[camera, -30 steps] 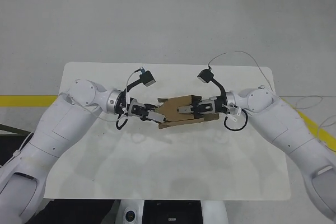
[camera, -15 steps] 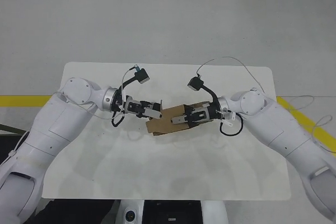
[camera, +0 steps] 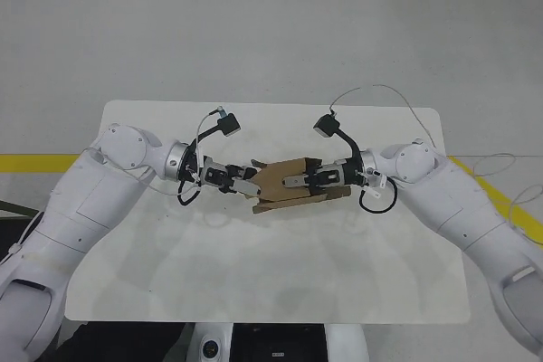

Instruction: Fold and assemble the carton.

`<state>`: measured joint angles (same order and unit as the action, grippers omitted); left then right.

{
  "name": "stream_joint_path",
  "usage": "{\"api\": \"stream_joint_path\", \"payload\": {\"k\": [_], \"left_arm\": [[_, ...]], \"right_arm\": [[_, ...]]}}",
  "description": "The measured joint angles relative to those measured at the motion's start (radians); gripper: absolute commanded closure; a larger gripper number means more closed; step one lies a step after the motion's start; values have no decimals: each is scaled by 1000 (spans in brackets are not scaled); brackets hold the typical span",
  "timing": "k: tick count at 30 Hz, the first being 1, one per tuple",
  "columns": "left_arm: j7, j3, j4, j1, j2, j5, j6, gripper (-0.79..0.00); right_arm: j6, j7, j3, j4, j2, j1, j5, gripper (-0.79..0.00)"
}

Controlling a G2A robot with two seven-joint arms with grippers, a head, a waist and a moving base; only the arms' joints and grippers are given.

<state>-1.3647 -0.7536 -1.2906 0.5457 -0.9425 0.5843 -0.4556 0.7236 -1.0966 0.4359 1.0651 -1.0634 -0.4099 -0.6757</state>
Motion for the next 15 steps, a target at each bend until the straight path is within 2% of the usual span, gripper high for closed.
{"api": "stream_joint_path", "payload": {"k": [15], "left_arm": [[-1, 55, -42, 3, -6, 0, 1, -785]], "right_arm": [[71, 71, 19, -35, -1, -4, 27, 0]]}}
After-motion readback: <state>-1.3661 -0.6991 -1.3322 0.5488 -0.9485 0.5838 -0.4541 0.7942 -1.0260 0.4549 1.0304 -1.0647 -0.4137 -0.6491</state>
